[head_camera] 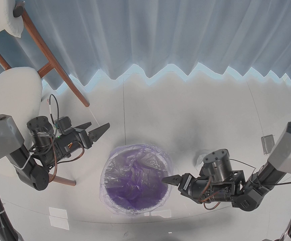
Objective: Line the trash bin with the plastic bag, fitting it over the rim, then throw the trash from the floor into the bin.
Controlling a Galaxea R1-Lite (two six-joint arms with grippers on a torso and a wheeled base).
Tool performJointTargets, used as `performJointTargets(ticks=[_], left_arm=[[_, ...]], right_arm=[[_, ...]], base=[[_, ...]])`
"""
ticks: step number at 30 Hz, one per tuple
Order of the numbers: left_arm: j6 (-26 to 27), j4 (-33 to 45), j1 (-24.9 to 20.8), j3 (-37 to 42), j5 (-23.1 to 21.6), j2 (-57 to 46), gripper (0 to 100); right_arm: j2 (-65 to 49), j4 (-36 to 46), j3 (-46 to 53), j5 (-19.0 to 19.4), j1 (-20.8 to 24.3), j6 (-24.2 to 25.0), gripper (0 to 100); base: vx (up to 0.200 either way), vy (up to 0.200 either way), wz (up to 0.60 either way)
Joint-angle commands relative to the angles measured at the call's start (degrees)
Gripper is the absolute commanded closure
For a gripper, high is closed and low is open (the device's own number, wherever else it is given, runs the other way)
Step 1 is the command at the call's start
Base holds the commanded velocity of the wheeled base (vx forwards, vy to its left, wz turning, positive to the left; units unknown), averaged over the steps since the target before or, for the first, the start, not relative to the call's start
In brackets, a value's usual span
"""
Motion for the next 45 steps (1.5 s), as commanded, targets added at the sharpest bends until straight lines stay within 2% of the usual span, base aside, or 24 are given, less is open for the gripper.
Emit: performJointTargets(ticks=[1, 5, 12, 24, 29, 34, 39, 41, 45], left_arm=[[-1.0, 0.9, 1.1, 0.9, -0.7, -8.5, 0], [-0.7, 0.8, 1.2, 0.9, -0.7, -8.4, 0], [-0.7, 0.8, 1.3, 0.9, -0.7, -8.8, 0], [-0.7, 0.4, 1.1, 1.0, -0.8, -10.2, 0], [-0.2, 0.4, 1.0, 1.2, -0.8, -10.1, 0], [0.8, 0.4, 1.0, 1.2, -0.8, -10.0, 0], [1.8, 0.4, 1.1, 1.2, -0.8, -9.7, 0], [1.7, 0.4, 1.1, 1.2, -0.8, -9.9, 0], [1.7, 0.4, 1.1, 1.1, -0.8, -10.2, 0]], right_arm=[[4.8, 17.4, -18.7, -11.0, 7.2, -2.9, 0], [9.5, 18.1, -22.7, -14.1, 8.6, -3.0, 0], [12.9, 19.0, -23.6, -15.7, 8.9, -2.9, 0], [1.6, 19.6, -23.4, -16.3, 9.0, -3.5, 0], [-0.6, 26.8, -22.2, -16.4, 8.7, -3.3, 0], [-0.9, 27.6, -18.6, -16.6, 8.5, -3.3, 0], [4.7, 26.8, -17.2, -17.2, 8.7, -3.3, 0], [7.6, 25.2, -17.8, -18.6, 8.7, -3.5, 0], [11.9, 21.8, -18.4, -18.9, 8.6, -3.7, 0]], base=[[0.0, 0.0, 0.0], [0.0, 0.0, 0.0], [0.0, 0.0, 0.0], [0.0, 0.0, 0.0], [0.0, 0.0, 0.0], [0.0, 0.0, 0.0], [0.0, 0.0, 0.0], [0.0, 0.0, 0.0], [0.0, 0.0, 0.0]])
